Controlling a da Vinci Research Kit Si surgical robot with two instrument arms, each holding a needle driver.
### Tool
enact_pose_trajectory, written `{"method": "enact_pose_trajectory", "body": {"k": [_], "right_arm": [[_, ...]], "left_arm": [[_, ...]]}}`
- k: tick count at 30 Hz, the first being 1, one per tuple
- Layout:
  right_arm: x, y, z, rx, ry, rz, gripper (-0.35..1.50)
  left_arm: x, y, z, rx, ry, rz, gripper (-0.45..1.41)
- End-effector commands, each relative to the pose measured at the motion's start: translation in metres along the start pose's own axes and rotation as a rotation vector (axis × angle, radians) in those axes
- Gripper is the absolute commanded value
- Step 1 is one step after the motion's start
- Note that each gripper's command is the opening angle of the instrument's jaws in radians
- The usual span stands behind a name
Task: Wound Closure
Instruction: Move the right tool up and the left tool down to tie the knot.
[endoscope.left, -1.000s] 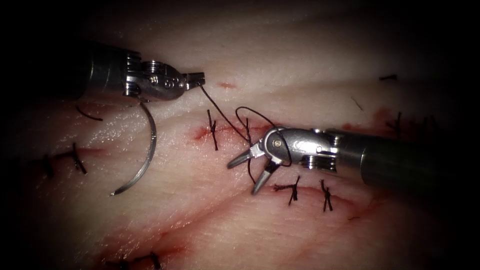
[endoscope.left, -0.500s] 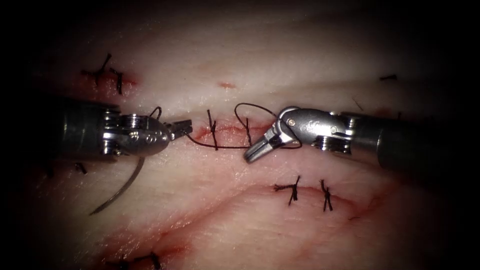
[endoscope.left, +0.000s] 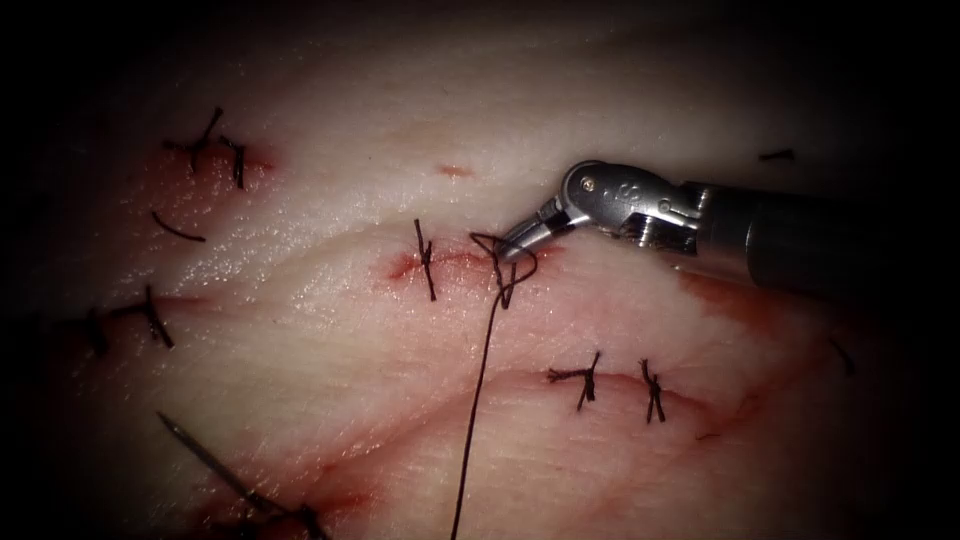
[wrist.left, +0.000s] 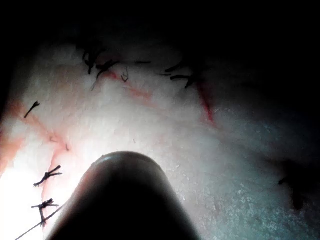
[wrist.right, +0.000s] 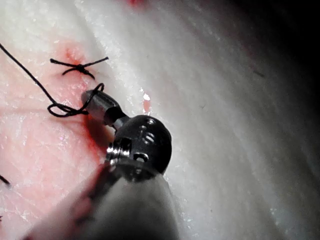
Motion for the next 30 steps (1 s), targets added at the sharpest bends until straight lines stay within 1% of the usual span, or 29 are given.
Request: {"method": "enact_pose_trajectory", "body": {"k": [1,5,6,7,8,12,16,18,21,22,25,26,28,30], "right_arm": [[0.0002,0.0014,0.0002,-0.011,-0.003,0.002,-0.35],[-0.0001,0.0023,-0.0002,-0.046,-0.014,0.018,-0.35],[-0.0001,0.0024,-0.0002,-0.052,-0.016,0.021,-0.35],[-0.0003,0.0028,-0.0002,-0.068,-0.015,0.029,-0.35],[-0.0003,0.0029,-0.0002,-0.073,-0.017,0.032,-0.35],[-0.0004,0.0036,-0.0003,-0.103,-0.009,0.045,-0.35],[-0.0003,0.0048,-0.0008,-0.159,0.005,0.076,-0.35],[-0.0006,0.0057,-0.0008,-0.2,0.003,0.083,-0.35],[-0.0007,0.0061,-0.0009,-0.221,-0.002,0.083,-0.35],[-0.0008,0.0064,-0.0012,-0.239,-0.007,0.08,-0.35],[-0.0008,0.0068,-0.0016,-0.267,-0.007,0.078,-0.35],[-0.0009,0.0071,-0.0019,-0.284,-0.008,0.08,-0.35],[-0.0011,0.0072,-0.002,-0.289,-0.008,0.081,-0.35],[-0.0013,0.007,-0.0018,-0.29,-0.01,0.079,-0.35]], "left_arm": [[0.001,0.0001,-0.0001,-0.012,0.017,0.007,-0.45],[0.0032,0.0013,-0.0032,-0.064,0.077,0.046,-0.45],[0.0038,0.0018,-0.004,-0.085,0.099,0.069,-0.45],[0.0046,0.0024,-0.0047,-0.123,0.134,0.071,-0.45],[0.0049,0.0027,-0.0051,-0.144,0.159,0.074,-0.45],[0.0056,0.004,-0.0053,-0.209,0.212,0.086,-0.45],[0.0055,0.0055,-0.0044,-0.293,0.281,0.102,-0.45],[0.0052,0.0075,-0.0022,-0.375,0.307,0.112,-0.45],[0.005,0.0092,0.0,-0.449,0.34,0.123,-0.45],[0.0051,0.0102,0.002,-0.491,0.347,0.12,-0.45],[0.0053,0.0116,0.0047,-0.529,0.357,0.117,-0.45],[0.0055,0.0125,0.0062,-0.55,0.372,0.112,-0.45],[0.0066,0.0139,0.0084,-0.627,0.422,0.112,-0.45],[0.007,0.015,0.0095,-0.66,0.427,0.119,-0.45]]}}
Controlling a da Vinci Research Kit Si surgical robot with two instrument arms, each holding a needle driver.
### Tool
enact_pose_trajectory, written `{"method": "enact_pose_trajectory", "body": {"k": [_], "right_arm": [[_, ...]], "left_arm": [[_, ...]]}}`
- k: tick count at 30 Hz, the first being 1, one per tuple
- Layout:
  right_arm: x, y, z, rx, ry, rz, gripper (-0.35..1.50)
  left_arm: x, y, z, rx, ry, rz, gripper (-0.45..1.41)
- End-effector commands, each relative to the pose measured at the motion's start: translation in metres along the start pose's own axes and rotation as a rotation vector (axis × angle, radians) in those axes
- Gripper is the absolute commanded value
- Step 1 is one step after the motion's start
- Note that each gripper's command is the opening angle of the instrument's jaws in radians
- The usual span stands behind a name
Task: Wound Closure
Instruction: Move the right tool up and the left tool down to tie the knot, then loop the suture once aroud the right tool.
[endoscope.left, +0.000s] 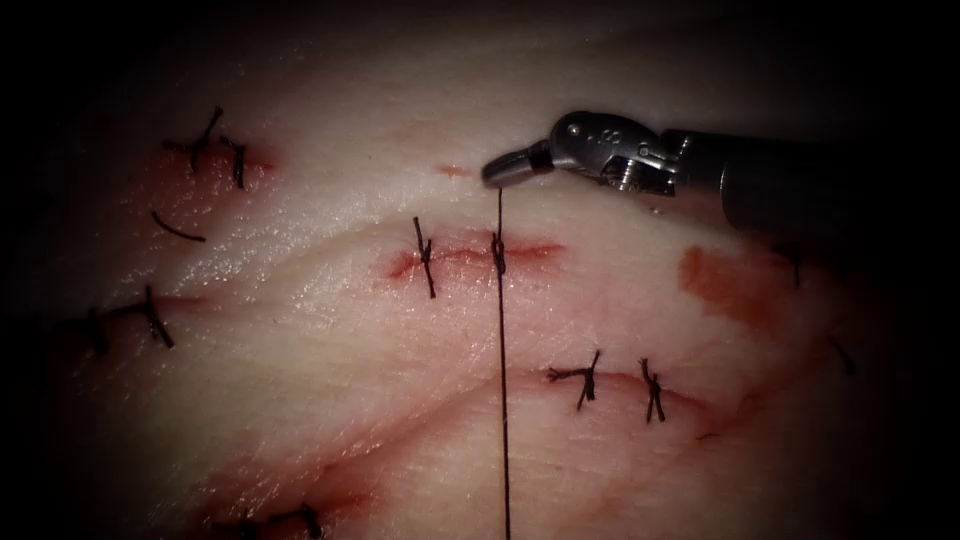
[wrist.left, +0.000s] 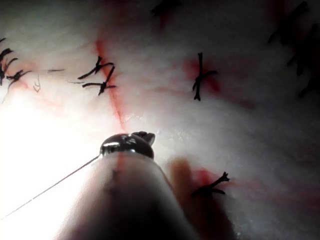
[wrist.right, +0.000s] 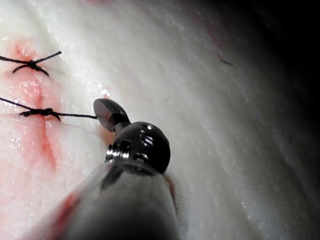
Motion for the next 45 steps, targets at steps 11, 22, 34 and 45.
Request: {"method": "enact_pose_trajectory", "body": {"k": [11,22,34,45], "right_arm": [[0.0007,0.0013,0.0003,-0.019,0.024,0.011,-0.35],[0.0011,0.0028,-0.0007,-0.093,0.066,0.029,-0.35],[0.0008,-0.0011,0.0007,-0.06,0.091,0.014,1.1],[0.0025,-0.0046,-0.0039,-0.172,0.219,0.051,1.32]], "left_arm": [[-0.0034,0.002,0.0089,-0.287,0.056,-0.007,-0.45],[-0.0068,0.0019,0.0106,-0.346,0.059,0.008,-0.45],[-0.003,-0.0009,0.0017,-0.047,0.14,-0.014,-0.45],[-0.0002,-0.0094,-0.025,0.49,-0.118,-0.064,-0.45]]}}
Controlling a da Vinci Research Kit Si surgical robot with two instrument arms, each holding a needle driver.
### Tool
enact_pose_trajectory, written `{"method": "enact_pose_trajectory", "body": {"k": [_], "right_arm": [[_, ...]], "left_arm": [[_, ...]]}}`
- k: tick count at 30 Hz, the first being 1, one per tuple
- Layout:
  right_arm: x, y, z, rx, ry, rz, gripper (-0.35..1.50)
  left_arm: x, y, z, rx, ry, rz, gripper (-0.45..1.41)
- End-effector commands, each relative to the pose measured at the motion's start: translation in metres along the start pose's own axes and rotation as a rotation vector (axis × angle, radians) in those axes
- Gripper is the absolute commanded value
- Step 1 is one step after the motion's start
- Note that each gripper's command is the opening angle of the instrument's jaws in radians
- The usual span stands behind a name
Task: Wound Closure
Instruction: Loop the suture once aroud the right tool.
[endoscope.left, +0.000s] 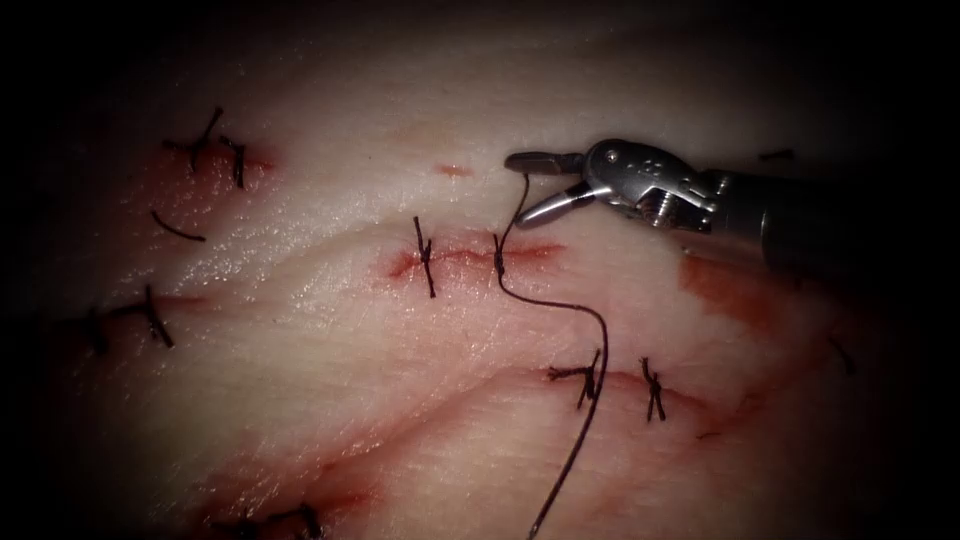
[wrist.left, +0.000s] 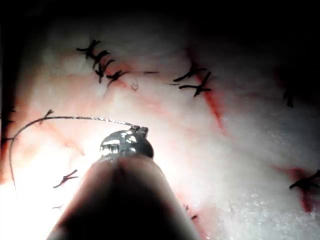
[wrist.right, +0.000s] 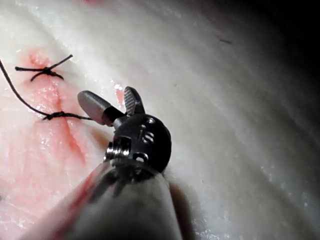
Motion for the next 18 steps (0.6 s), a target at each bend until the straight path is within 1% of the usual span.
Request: {"method": "enact_pose_trajectory", "body": {"k": [1,2,5,7,8,9,10,11,13,14,15,18], "right_arm": [[0.0009,0.0007,-0.0003,-0.046,0.023,-0.018,1.32],[0.0014,0.0005,-0.0013,-0.089,0.034,-0.04,1.35],[0.0022,0.0003,-0.003,-0.174,0.068,-0.077,1.4],[0.0029,0.0001,-0.0043,-0.242,0.094,-0.099,1.43],[0.0036,0.0,-0.0053,-0.295,0.115,-0.122,1.47],[0.0038,-0.0002,-0.0056,-0.314,0.115,-0.138,1.47],[0.0042,-0.0005,-0.0059,-0.304,0.122,-0.142,1.42],[0.0045,-0.0012,-0.0059,-0.278,0.13,-0.15,1.11],[0.0046,-0.002,-0.0057,-0.266,0.136,-0.153,0.48],[0.0046,-0.0025,-0.0053,-0.253,0.142,-0.157,-0.14],[0.0045,-0.003,-0.005,-0.243,0.14,-0.161,-0.35],[0.0037,-0.0053,-0.0025,-0.232,0.135,-0.172,-0.35]], "left_arm": [[-0.0002,-0.0015,-0.0003,0.035,-0.021,0.003,-0.45],[-0.001,-0.0041,-0.0021,0.096,-0.066,-0.009,-0.45],[-0.0024,-0.0069,-0.0038,0.166,-0.084,-0.02,-0.45],[-0.0033,-0.0081,-0.0044,0.195,-0.094,-0.025,-0.45],[-0.0043,-0.0091,-0.0046,0.215,-0.123,-0.02,-0.45],[-0.0047,-0.0094,-0.0046,0.224,-0.135,-0.025,-0.45],[-0.0052,-0.0098,-0.0045,0.236,-0.15,-0.023,-0.45],[-0.0059,-0.0104,-0.0043,0.253,-0.175,-0.019,-0.45],[-0.0065,-0.0112,-0.004,0.259,-0.172,-0.025,-0.45],[-0.0067,-0.0115,-0.0039,0.261,-0.165,-0.024,-0.45],[-0.0069,-0.0119,-0.0038,0.265,-0.16,-0.028,-0.45],[-0.0084,-0.0143,-0.0035,0.303,-0.155,-0.059,-0.45]]}}
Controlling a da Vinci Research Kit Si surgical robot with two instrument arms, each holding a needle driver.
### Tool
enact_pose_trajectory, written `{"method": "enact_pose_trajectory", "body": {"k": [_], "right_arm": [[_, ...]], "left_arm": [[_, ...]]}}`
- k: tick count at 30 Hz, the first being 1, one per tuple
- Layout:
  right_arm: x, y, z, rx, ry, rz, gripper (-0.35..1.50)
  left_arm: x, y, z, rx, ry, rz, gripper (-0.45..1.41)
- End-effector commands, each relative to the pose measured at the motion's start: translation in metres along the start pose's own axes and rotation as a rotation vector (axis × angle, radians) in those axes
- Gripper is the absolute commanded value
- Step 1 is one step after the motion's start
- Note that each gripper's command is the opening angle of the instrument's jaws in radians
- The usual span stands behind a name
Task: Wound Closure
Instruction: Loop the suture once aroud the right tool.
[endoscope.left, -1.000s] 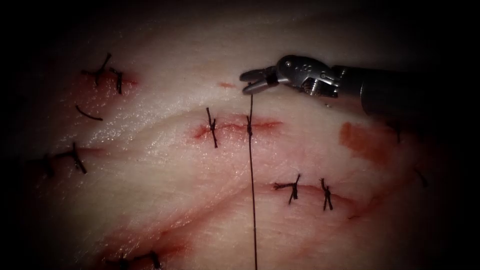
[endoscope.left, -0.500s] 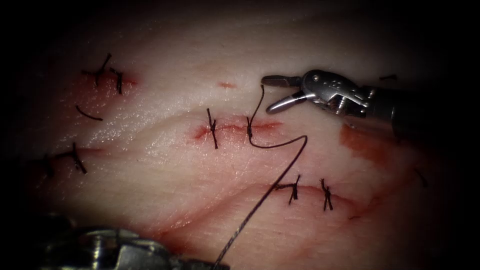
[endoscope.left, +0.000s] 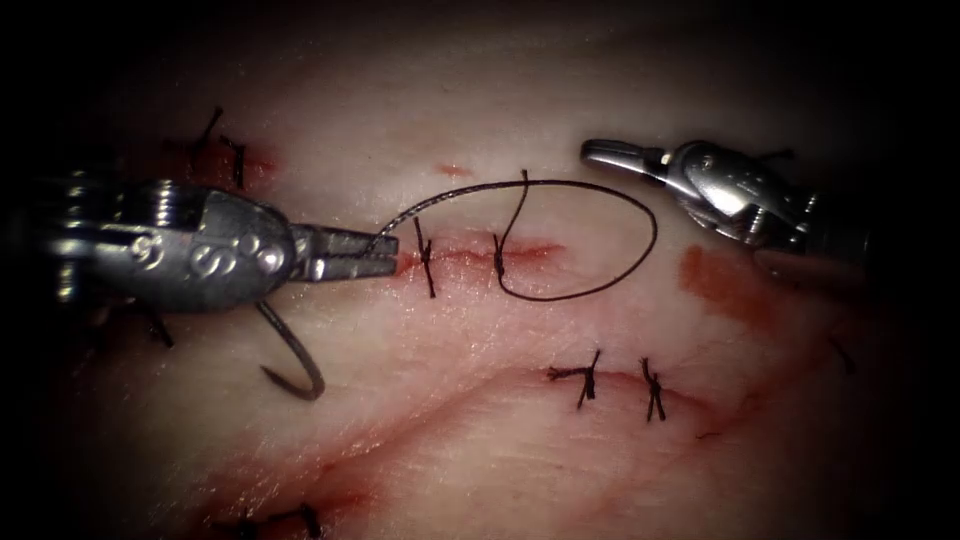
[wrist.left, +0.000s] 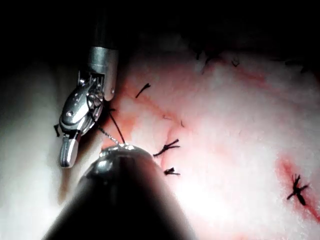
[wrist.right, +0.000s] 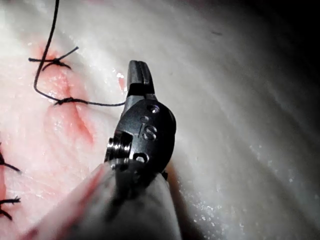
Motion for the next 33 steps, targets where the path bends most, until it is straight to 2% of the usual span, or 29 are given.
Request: {"method": "enact_pose_trajectory", "body": {"k": [1,4,5,9,10,13,15,20,24,28,30,33], "right_arm": [[-0.0004,-0.001,0.002,0.033,-0.002,-0.005,-0.35],[-0.001,-0.0025,0.0029,0.084,-0.01,-0.021,-0.35],[-0.0012,-0.0031,0.0031,0.109,0.009,-0.019,-0.35],[-0.0006,-0.0036,0.0033,0.124,0.037,-0.016,-0.35],[0.0,-0.0036,0.0033,0.125,0.056,-0.009,-0.35],[0.0013,-0.0037,0.0034,0.115,0.081,-0.007,-0.35],[0.0021,-0.0038,0.0035,0.11,0.103,-0.021,-0.35],[0.0047,-0.0051,0.0041,0.132,0.169,-0.035,-0.35],[0.0057,-0.0058,0.0048,0.135,0.199,-0.04,-0.35],[0.0062,-0.0062,0.0058,0.15,0.255,-0.04,-0.35],[0.0062,-0.0061,0.0072,0.139,0.33,-0.032,-0.35],[0.0062,-0.0057,0.0081,0.072,0.318,-0.022,-0.35]], "left_arm": [[0.0001,-0.0008,0.001,0.015,0.006,-0.014,-0.45],[-0.001,-0.0023,0.0022,0.135,-0.022,-0.073,-0.45],[-0.0019,-0.003,0.0032,0.234,-0.059,-0.107,-0.45],[-0.0039,-0.0036,0.0056,0.337,-0.12,-0.134,-0.45],[-0.0051,-0.0036,0.0072,0.4,-0.177,-0.124,-0.45],[-0.0068,-0.0032,0.0097,0.447,-0.223,-0.099,-0.45],[-0.0079,-0.0029,0.0113,0.455,-0.254,-0.083,-0.45],[-0.0129,-0.0014,0.0176,0.445,-0.375,-0.004,-0.45],[-0.0154,0.0001,0.0203,0.409,-0.435,0.023,-0.45],[-0.0168,0.0018,0.0221,0.367,-0.47,0.044,-0.45],[-0.0168,0.0033,0.0229,0.344,-0.485,0.07,-0.45],[-0.0161,0.0045,0.0228,0.322,-0.483,0.081,-0.45]]}}
